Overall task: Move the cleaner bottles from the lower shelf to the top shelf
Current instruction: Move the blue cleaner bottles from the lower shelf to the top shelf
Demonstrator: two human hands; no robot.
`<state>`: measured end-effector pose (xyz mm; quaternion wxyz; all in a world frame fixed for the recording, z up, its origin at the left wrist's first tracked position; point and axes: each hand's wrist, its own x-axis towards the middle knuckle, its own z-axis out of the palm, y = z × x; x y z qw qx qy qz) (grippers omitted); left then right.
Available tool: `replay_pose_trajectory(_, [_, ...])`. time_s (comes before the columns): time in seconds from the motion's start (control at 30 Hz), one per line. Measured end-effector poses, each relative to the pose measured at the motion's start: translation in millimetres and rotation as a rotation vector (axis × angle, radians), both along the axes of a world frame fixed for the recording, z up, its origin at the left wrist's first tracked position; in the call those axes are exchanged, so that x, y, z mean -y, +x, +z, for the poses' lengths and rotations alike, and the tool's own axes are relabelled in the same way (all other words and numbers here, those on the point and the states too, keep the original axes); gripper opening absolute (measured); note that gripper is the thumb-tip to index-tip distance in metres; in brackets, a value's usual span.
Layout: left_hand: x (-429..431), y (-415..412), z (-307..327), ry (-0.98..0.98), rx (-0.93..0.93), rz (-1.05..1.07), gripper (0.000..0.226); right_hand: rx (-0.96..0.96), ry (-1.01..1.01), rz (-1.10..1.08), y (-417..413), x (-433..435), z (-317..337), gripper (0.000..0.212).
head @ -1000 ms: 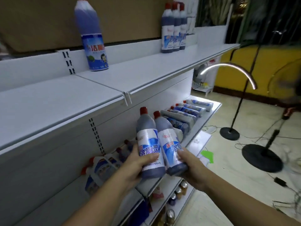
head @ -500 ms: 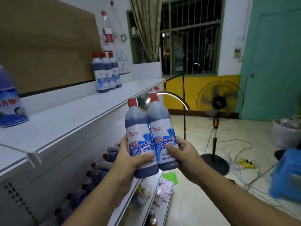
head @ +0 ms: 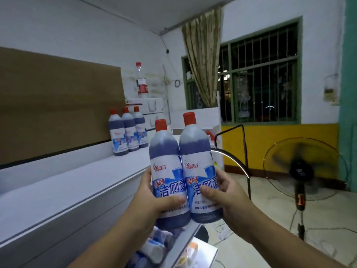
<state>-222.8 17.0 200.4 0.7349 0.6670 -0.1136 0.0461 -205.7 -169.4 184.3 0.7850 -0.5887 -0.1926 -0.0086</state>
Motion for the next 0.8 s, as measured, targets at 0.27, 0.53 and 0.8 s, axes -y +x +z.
replay_pose_trajectory(0.27, [-8, 110, 37, 0.109, 0.014, 0.12, 0.074, 0.002, 0.017, 0.068, 124, -12, 29, 0.062])
replay_pose_trajectory(0.53, [2, 207, 80, 0.148, 0.089, 0.19, 0.072, 0.111, -0.101, 0.043, 232, 0, 64, 0.063])
replay_pose_trajectory(0.8, [12, 244, 88, 0.193, 0.136, 0.44, 0.09, 0.176, -0.112, 0.345, 323, 1, 80, 0.053])
